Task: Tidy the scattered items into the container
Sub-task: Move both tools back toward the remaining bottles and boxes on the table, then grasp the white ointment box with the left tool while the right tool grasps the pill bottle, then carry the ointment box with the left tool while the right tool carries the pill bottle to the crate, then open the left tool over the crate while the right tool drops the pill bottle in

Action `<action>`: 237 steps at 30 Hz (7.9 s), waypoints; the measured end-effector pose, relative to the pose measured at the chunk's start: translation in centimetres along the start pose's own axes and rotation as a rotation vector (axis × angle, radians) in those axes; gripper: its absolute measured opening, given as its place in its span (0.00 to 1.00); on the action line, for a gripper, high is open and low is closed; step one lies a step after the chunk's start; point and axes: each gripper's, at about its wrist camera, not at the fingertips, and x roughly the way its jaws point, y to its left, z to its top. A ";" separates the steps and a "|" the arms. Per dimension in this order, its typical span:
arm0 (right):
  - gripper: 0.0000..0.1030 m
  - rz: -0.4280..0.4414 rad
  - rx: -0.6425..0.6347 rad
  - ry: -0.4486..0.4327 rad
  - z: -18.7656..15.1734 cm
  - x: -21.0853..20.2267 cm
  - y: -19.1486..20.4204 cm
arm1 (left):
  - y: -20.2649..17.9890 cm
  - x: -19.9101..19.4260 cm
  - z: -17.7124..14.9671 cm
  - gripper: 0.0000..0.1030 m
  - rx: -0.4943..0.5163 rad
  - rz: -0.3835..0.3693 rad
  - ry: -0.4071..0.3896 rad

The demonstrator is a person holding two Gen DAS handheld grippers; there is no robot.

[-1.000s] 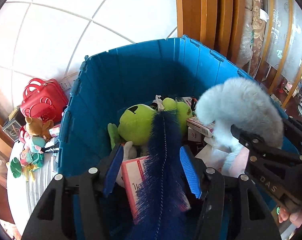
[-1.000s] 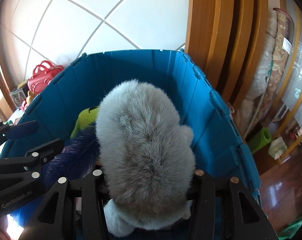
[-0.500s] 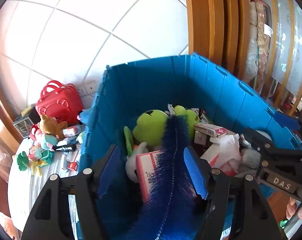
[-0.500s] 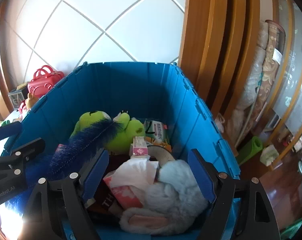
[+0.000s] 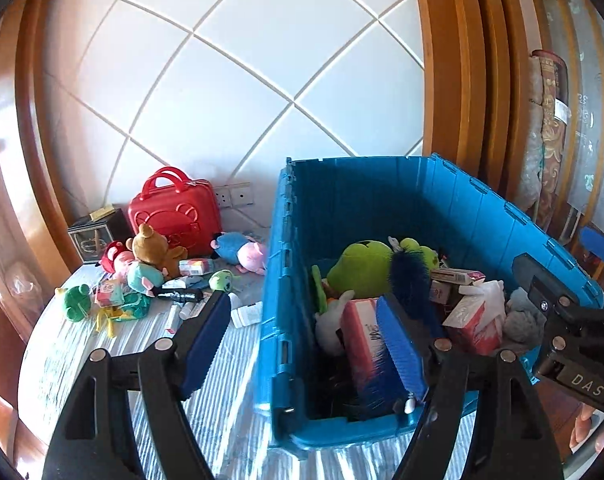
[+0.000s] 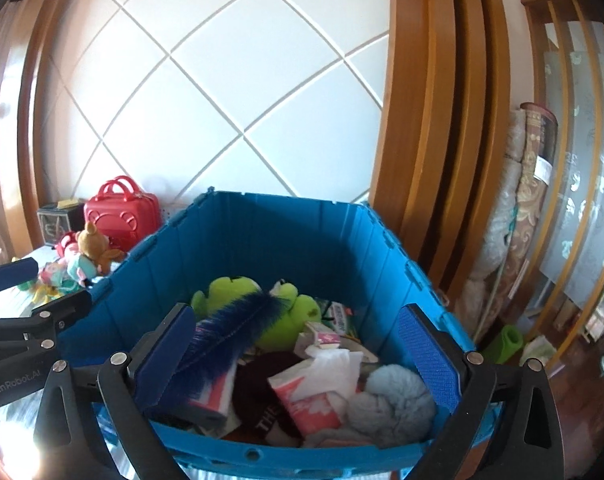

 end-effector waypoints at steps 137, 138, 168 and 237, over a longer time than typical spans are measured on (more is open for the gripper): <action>0.43 0.229 0.020 0.733 -15.0 29.1 37.5 | 34.2 31.5 -15.4 0.17 -0.151 -0.104 0.587; 0.43 0.234 0.018 0.727 -14.8 28.9 37.6 | 34.0 31.0 -15.0 0.17 -0.145 -0.100 0.575; 0.43 0.300 -0.086 0.282 -3.0 9.3 41.7 | 35.6 9.0 -9.1 0.17 -0.124 0.029 0.158; 0.43 -0.008 0.040 0.361 -4.6 10.6 -8.6 | -12.7 10.6 2.1 0.48 0.136 -0.195 0.192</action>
